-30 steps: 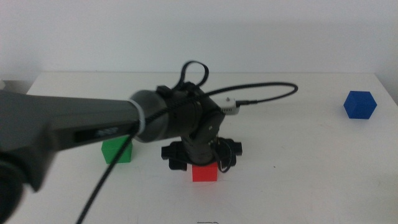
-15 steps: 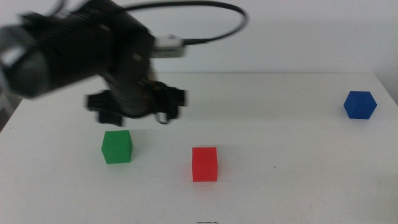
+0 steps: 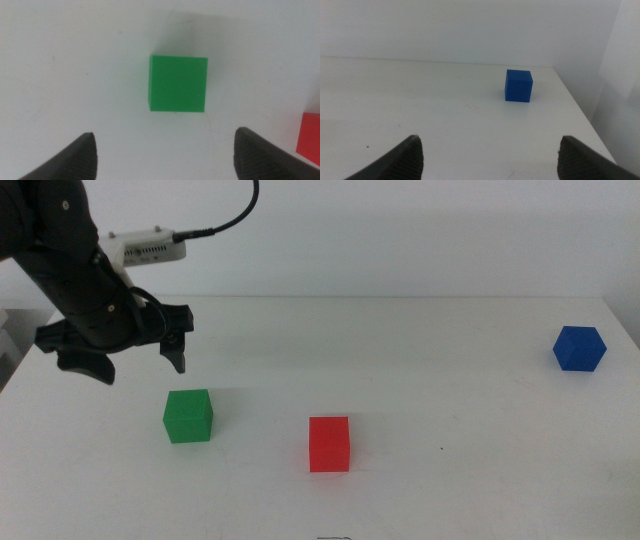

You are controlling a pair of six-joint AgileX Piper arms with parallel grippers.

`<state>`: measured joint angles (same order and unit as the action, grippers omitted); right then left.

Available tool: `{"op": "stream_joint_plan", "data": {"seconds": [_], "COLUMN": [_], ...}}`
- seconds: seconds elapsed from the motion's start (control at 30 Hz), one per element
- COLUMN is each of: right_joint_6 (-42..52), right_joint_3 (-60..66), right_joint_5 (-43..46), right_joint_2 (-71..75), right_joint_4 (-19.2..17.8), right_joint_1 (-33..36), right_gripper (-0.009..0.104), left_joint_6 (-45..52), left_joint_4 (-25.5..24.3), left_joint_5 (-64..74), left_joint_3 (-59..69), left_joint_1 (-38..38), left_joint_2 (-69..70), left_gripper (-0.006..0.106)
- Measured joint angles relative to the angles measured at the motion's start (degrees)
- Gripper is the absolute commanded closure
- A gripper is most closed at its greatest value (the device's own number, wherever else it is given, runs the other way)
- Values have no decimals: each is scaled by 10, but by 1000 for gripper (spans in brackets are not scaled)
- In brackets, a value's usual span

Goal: Stack red cubes first, then green, then blue cubes in a specific spot.

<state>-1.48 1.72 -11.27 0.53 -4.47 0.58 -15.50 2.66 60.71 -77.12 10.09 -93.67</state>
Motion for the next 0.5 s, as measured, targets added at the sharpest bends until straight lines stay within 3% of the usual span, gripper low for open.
{"op": "stream_joint_plan", "data": {"seconds": [0.17,0.5], "right_joint_6": [0,0], "right_joint_3": [0,0], "right_joint_5": [0,0], "right_joint_2": [0,0], "right_joint_4": [0,0], "right_joint_1": [0,0], "right_gripper": [5,5], "left_joint_6": [35,56], "left_joint_4": [36,60], "left_joint_5": [-12,-52], "left_joint_3": [0,0], "left_joint_1": [-9,-10], "left_joint_2": [-52,-123], "left_gripper": [7,7]}}
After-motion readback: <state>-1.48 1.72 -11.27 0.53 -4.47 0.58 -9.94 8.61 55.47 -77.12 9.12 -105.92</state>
